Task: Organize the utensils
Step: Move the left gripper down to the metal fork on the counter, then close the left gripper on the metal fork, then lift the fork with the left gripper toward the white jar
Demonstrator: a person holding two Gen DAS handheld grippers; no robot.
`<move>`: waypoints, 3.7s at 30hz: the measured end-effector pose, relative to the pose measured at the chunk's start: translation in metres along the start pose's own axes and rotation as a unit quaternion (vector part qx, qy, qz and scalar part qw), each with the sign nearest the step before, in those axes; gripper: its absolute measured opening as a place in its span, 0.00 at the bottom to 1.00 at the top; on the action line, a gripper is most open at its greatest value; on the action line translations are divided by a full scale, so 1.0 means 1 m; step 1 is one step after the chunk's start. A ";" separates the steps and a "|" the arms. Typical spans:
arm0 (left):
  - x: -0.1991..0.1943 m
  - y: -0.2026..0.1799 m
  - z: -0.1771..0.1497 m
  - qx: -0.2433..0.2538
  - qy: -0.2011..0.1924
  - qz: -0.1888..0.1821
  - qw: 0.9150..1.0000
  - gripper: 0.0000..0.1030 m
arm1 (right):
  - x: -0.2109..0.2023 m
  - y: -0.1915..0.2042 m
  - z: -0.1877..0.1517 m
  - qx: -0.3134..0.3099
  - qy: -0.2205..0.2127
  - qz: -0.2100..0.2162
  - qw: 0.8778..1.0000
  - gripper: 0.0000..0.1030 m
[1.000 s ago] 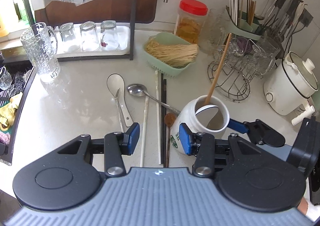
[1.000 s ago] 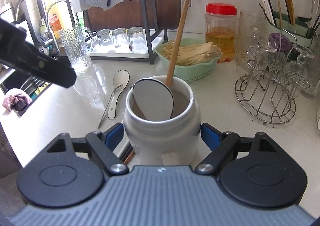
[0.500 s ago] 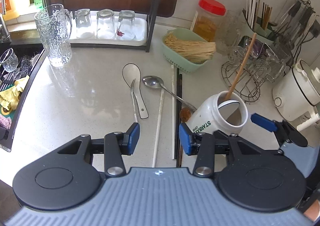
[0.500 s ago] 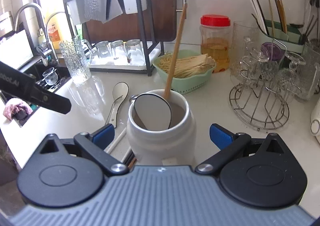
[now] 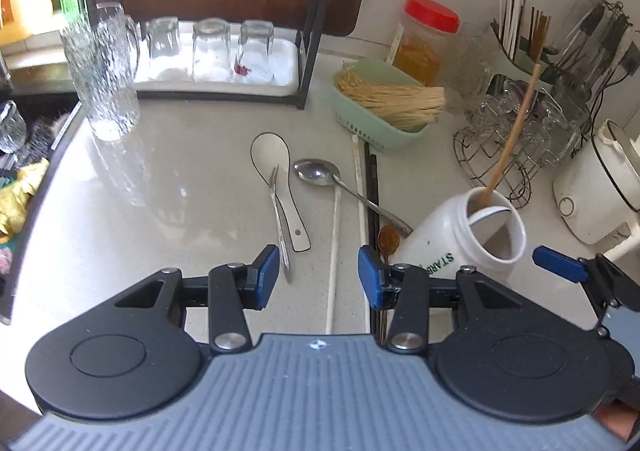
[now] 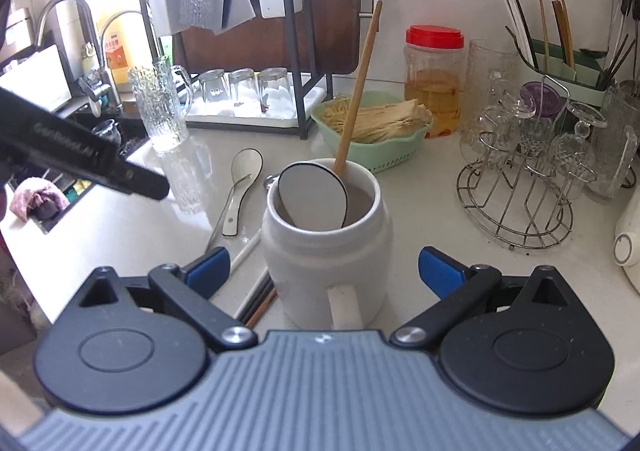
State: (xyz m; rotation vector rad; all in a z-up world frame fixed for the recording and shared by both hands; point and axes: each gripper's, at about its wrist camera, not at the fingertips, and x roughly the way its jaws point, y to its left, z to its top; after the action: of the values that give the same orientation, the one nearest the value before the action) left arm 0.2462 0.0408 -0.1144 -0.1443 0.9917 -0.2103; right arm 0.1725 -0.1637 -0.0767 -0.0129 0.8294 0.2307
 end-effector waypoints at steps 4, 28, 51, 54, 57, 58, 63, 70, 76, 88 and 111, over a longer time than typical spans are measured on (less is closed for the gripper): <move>0.023 0.012 0.001 -0.007 0.017 -0.003 1.000 0.48 | 0.000 -0.003 0.000 0.011 -0.003 -0.009 1.000 0.99; 0.120 0.041 0.038 -0.007 0.015 0.050 0.999 0.49 | 0.027 0.016 -0.008 0.058 0.031 -0.060 0.996 0.74; 0.146 0.026 0.056 0.070 -0.012 0.040 0.997 0.16 | 0.028 0.022 -0.003 0.066 0.052 -0.080 0.993 0.73; 0.151 0.023 0.058 0.084 -0.011 0.045 0.995 0.15 | 0.028 0.022 -0.002 0.073 0.052 -0.080 0.993 0.73; 0.156 0.022 0.062 0.087 -0.006 0.051 0.995 0.14 | 0.028 0.024 0.000 0.066 0.049 -0.083 0.993 0.73; 0.157 0.022 0.062 0.089 -0.006 0.054 0.995 0.14 | 0.028 0.025 0.000 0.063 0.048 -0.084 0.993 0.74; 0.161 0.021 0.065 0.103 -0.005 0.058 0.993 0.08 | 0.029 0.028 -0.001 0.057 0.049 -0.089 0.993 0.76; 0.160 0.023 0.066 0.097 -0.001 0.064 0.993 0.01 | 0.029 0.028 0.000 0.054 0.051 -0.089 0.993 0.75; 0.145 0.024 0.065 0.086 -0.006 0.054 0.995 0.01 | 0.028 0.027 0.001 0.046 0.051 -0.087 0.994 0.74; 0.089 -0.003 0.053 0.069 -0.045 0.047 0.996 0.01 | 0.033 0.014 0.001 0.024 0.056 -0.044 0.997 0.78; -0.049 -0.073 0.066 0.052 -0.207 -0.019 0.977 0.01 | 0.035 0.007 -0.004 -0.023 0.003 -0.025 0.999 0.89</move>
State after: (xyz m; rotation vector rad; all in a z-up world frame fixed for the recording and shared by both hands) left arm 0.2681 -0.0167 -0.0229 -0.1053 0.5627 -0.2545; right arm 0.1916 -0.1507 -0.1044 -0.0760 0.8283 0.2032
